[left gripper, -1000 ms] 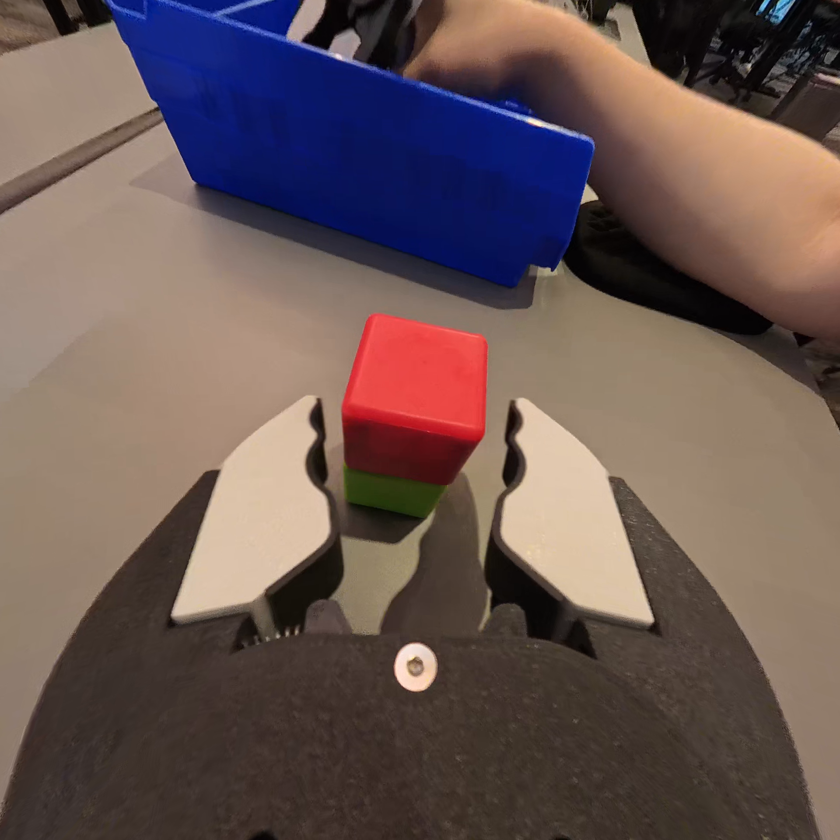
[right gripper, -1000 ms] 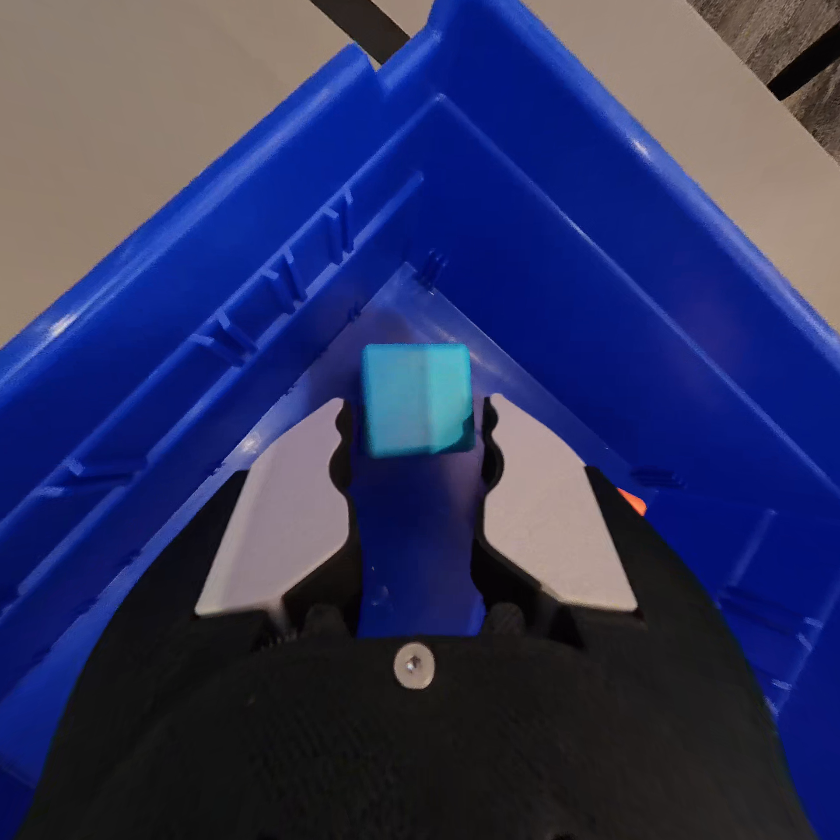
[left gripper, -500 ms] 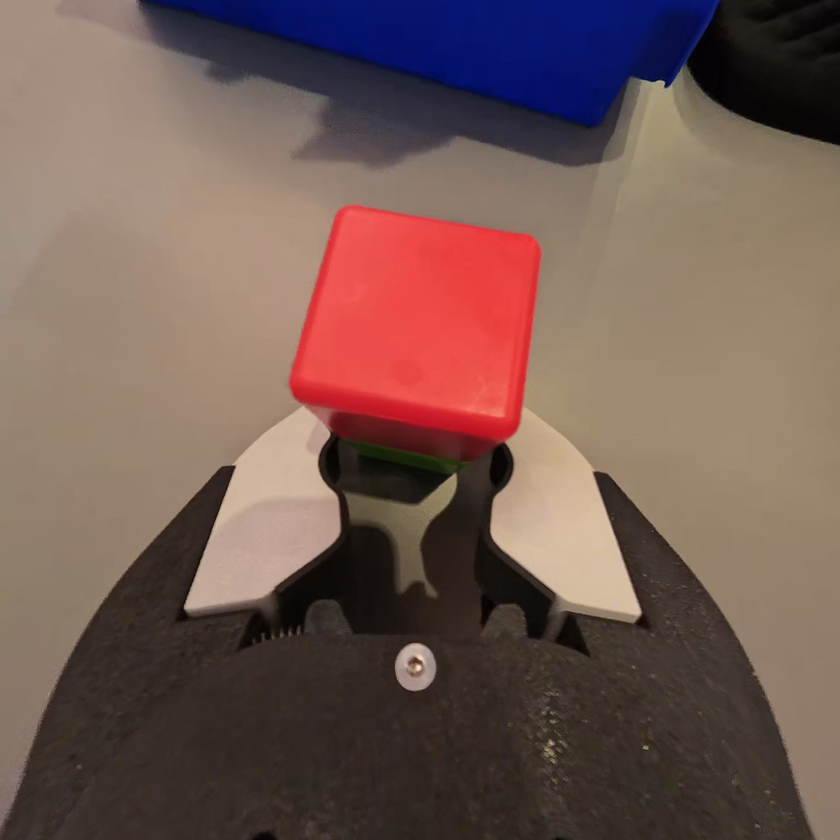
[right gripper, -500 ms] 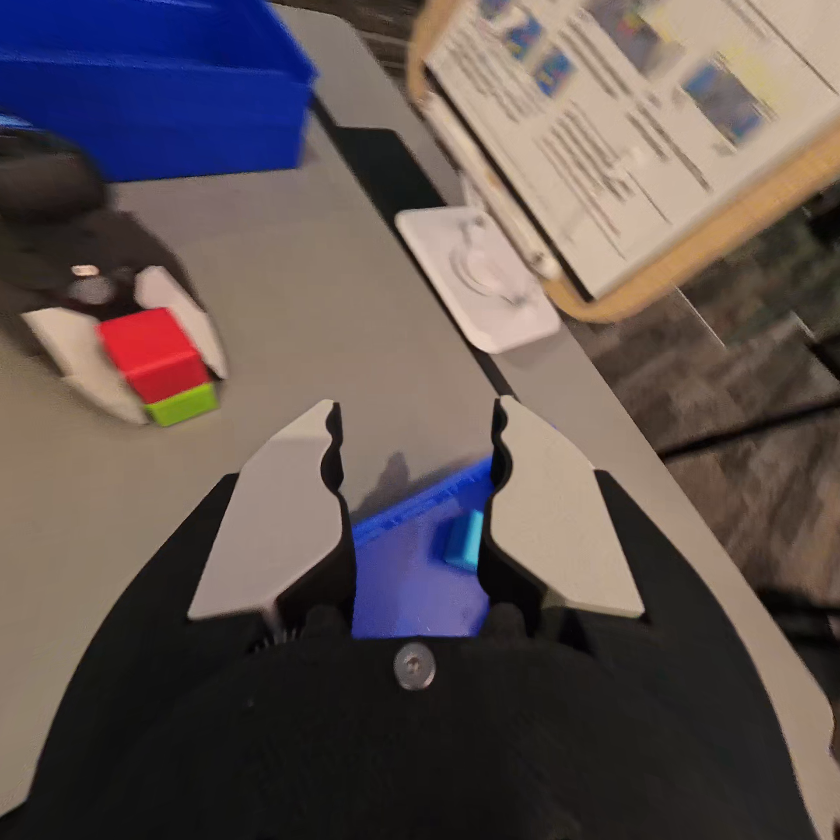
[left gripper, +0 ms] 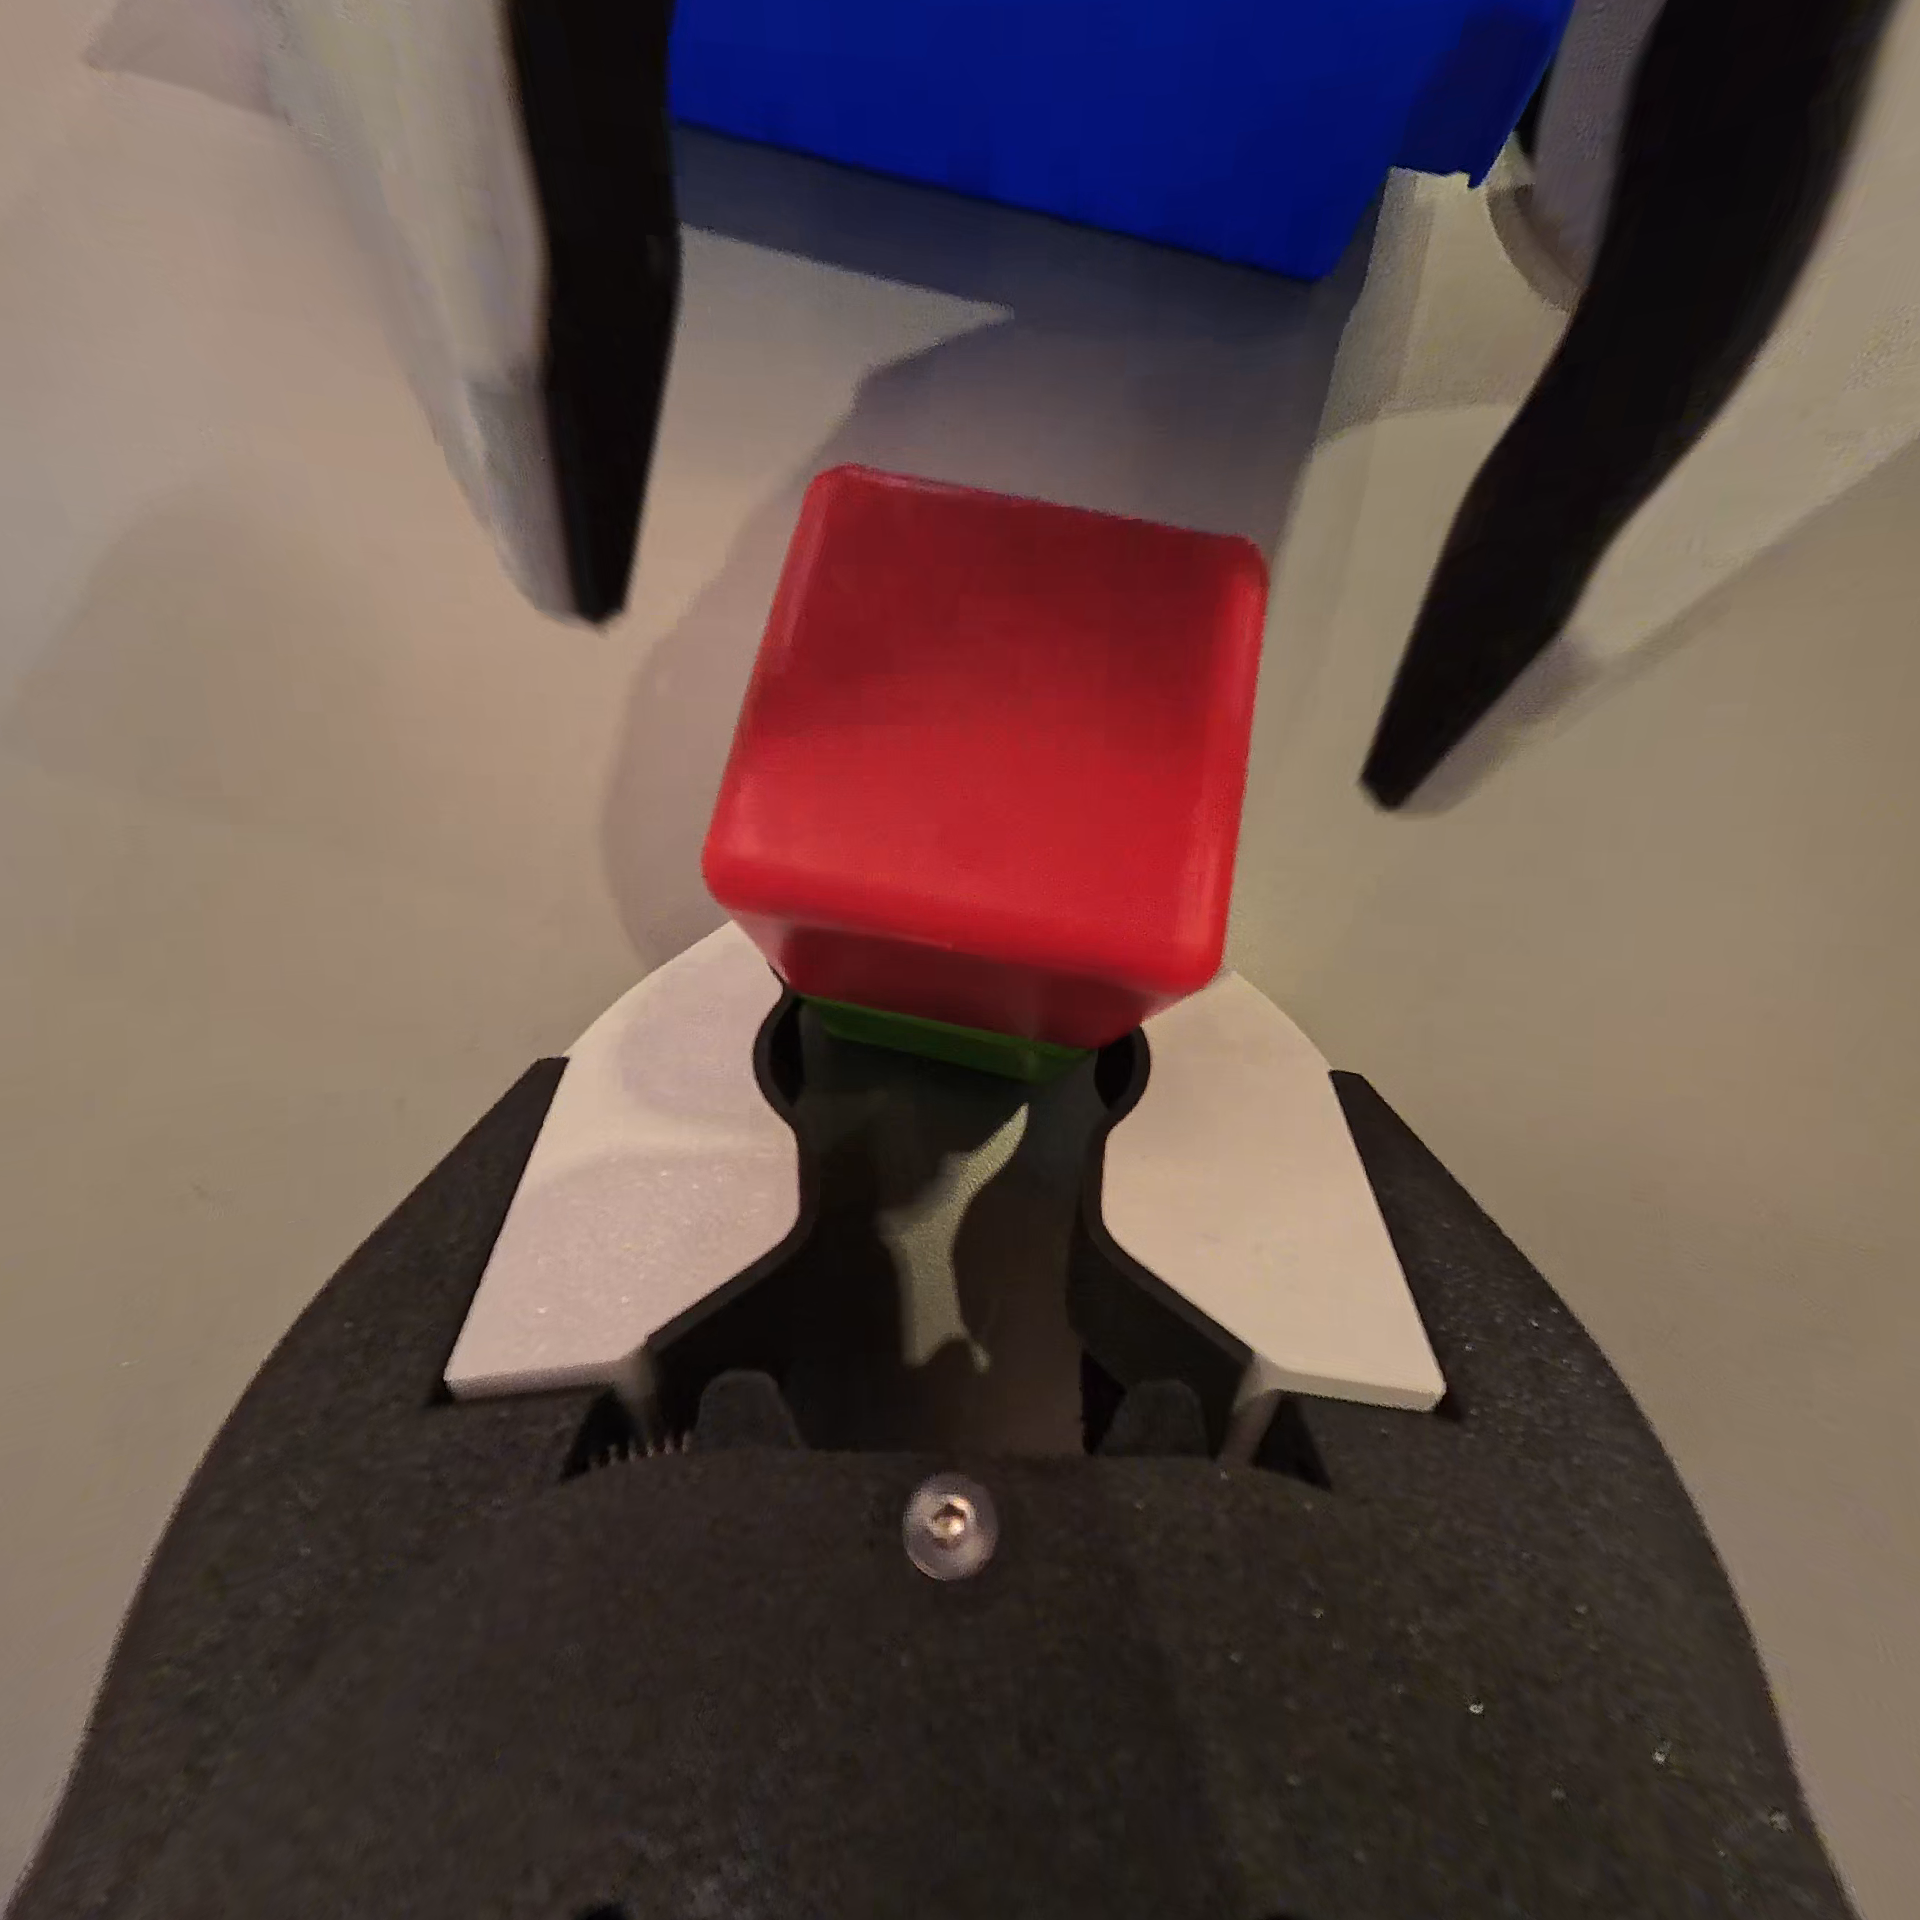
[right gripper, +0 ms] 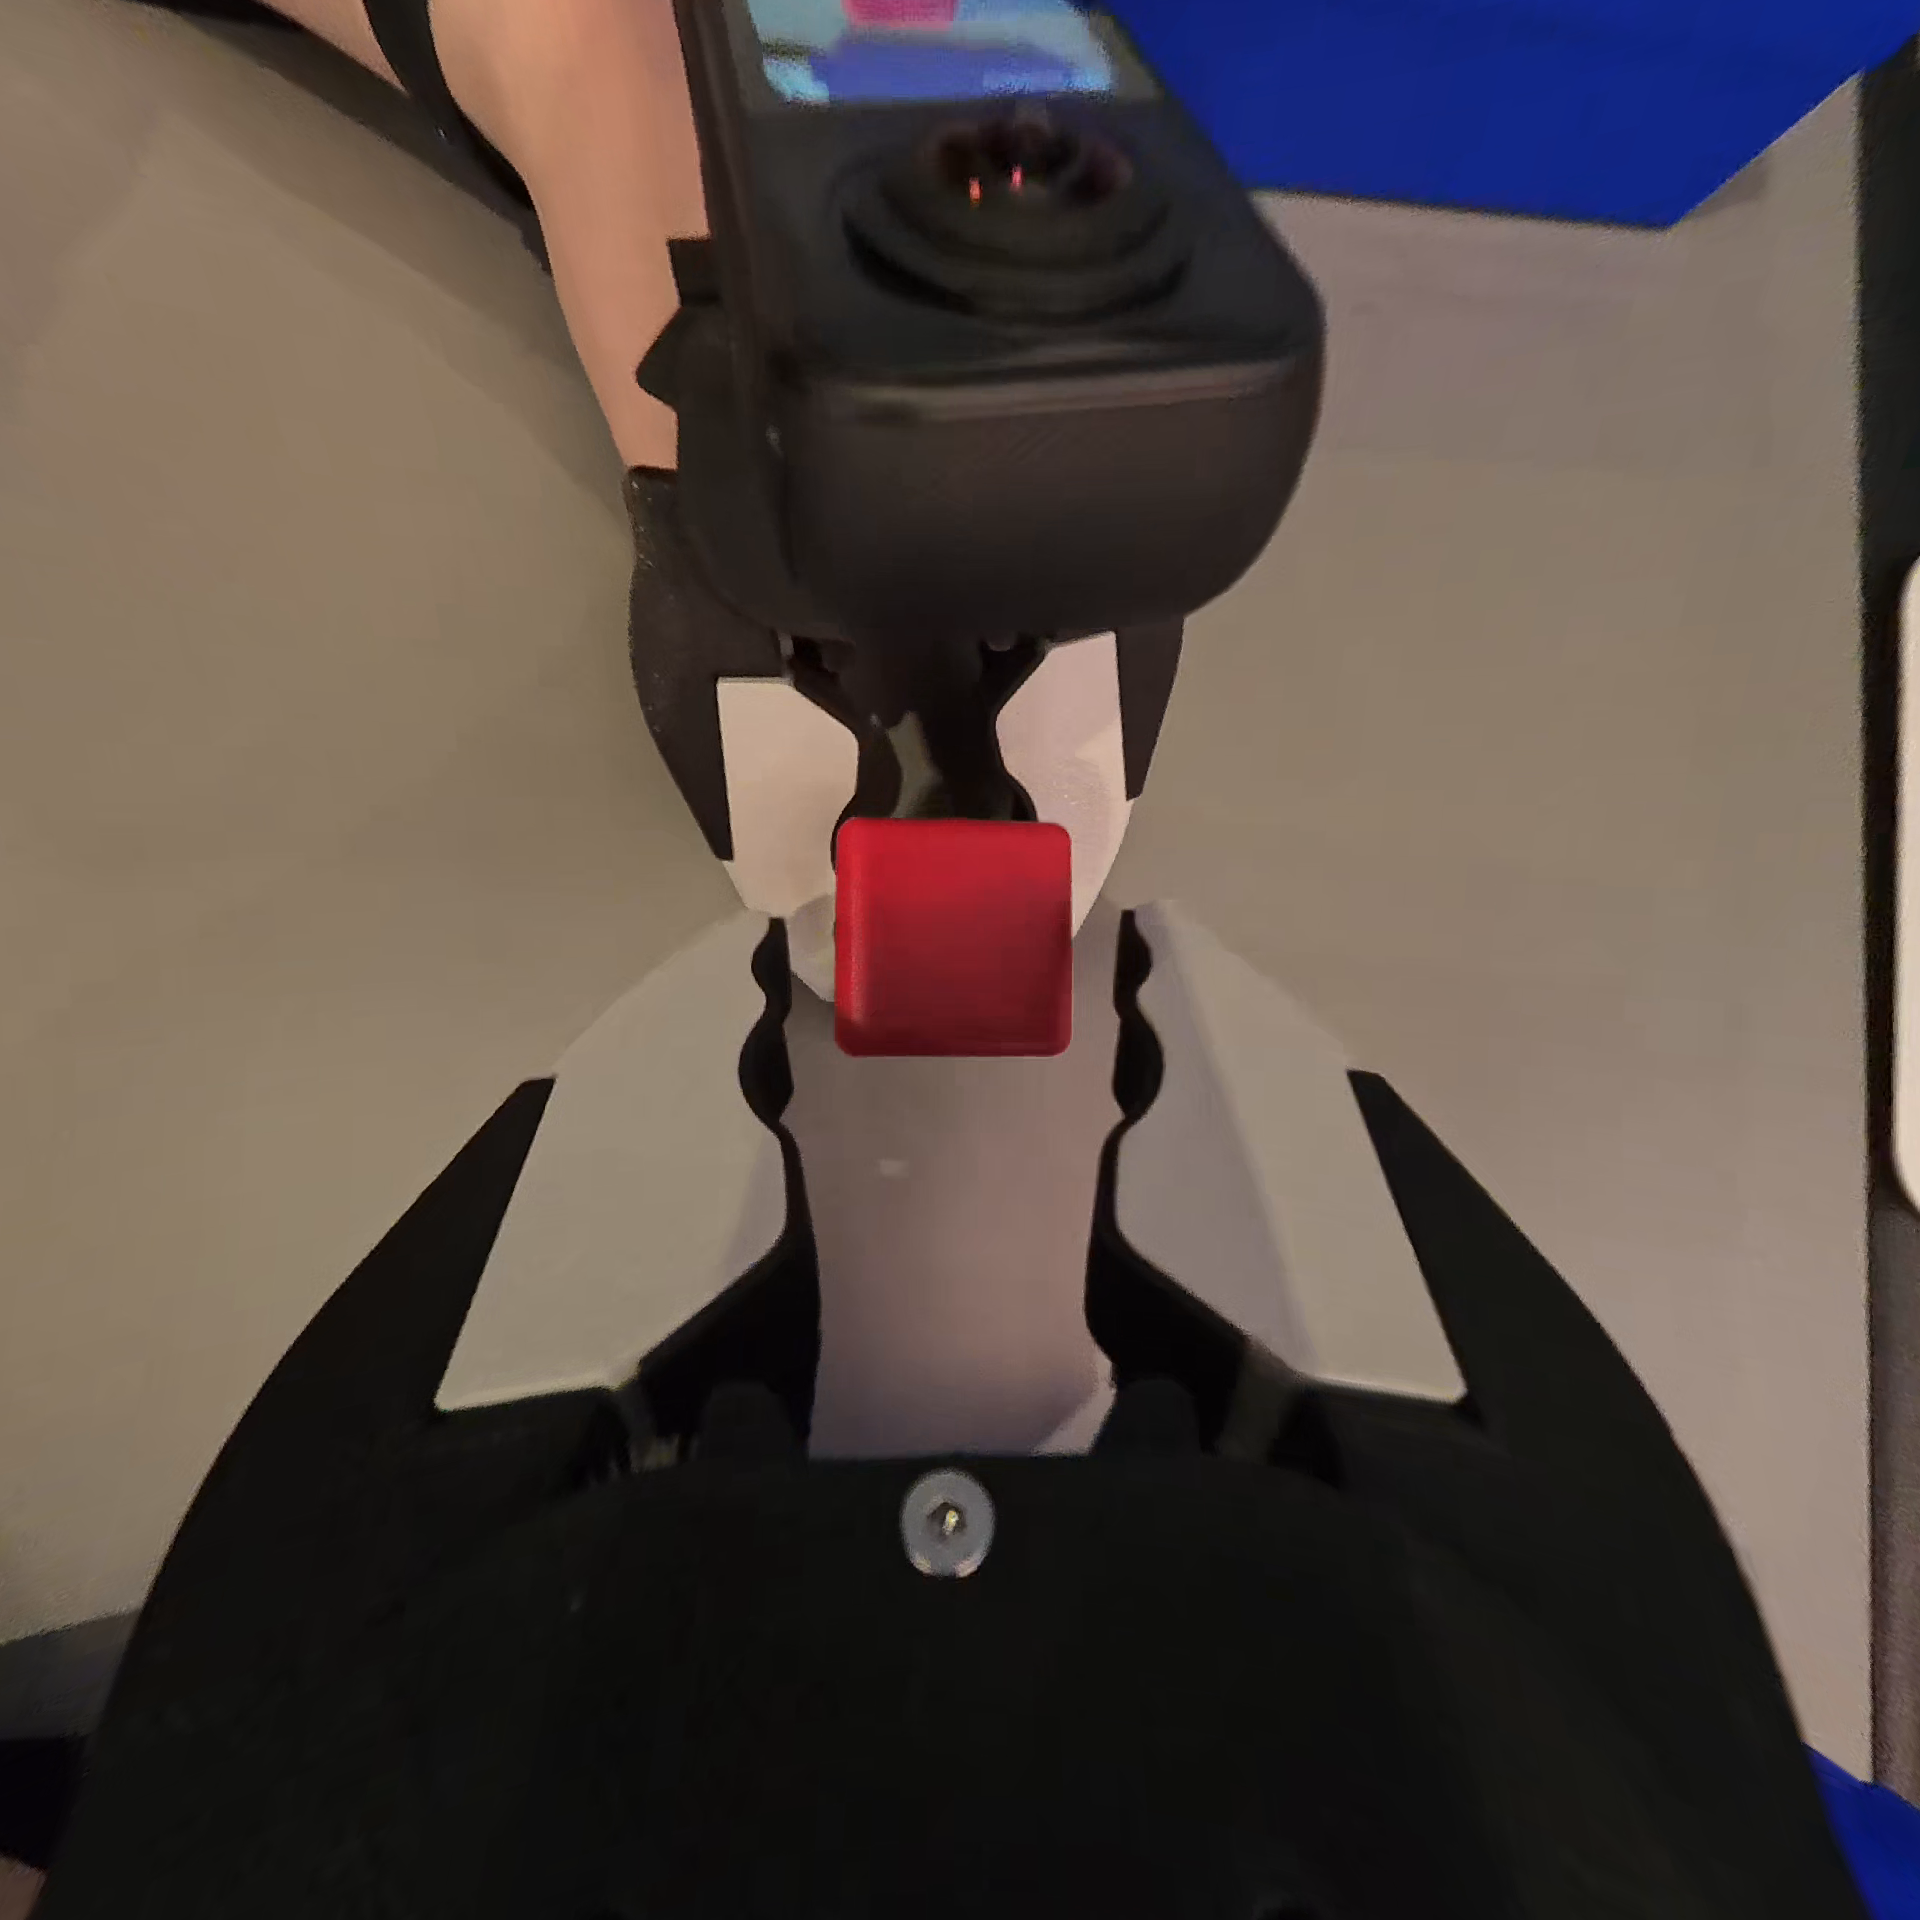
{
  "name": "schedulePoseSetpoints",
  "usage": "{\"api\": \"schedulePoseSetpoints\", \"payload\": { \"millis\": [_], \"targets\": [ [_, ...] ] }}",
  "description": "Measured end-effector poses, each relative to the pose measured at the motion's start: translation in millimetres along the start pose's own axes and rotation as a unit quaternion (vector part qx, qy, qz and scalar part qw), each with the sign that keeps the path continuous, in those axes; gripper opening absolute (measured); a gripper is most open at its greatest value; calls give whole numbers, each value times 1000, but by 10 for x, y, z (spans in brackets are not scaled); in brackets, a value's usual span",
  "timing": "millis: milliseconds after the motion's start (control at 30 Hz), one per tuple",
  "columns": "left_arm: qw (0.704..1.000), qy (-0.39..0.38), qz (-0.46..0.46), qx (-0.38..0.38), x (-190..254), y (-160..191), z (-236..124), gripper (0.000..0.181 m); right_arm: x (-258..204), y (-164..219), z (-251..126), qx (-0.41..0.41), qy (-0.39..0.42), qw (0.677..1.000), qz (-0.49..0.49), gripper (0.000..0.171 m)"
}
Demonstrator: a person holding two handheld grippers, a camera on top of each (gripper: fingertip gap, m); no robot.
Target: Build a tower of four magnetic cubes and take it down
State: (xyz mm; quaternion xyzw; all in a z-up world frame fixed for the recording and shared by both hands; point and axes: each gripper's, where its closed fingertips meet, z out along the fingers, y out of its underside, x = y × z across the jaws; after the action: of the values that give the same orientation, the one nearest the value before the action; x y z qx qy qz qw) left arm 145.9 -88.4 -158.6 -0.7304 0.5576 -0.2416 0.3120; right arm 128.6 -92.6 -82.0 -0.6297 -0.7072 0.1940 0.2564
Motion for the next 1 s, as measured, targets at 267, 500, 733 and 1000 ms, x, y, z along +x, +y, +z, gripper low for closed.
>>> {"api": "schedulePoseSetpoints", "payload": {
  "millis": [267, 500, 733, 1000],
  "targets": [
    [1000, 2, 2, -1, 1, 4, -2, 54, 3, 46, 71, -13, -14, 1000, 14, 47],
    [1000, 2, 3, -2, 1, 5, -1, 54, -2, 40, 68, -17, -12, 1000, 10, 46],
    [1000, 1, 4, -3, -1, 6, 1, 54, -7, 43, 60, -21, -14, 1000, 15, 46],
    [1000, 4, 4, -4, 7, 10, 1, 51, -19, -53, -137, 23, -30, 999, 38, 46]
  ]
}}
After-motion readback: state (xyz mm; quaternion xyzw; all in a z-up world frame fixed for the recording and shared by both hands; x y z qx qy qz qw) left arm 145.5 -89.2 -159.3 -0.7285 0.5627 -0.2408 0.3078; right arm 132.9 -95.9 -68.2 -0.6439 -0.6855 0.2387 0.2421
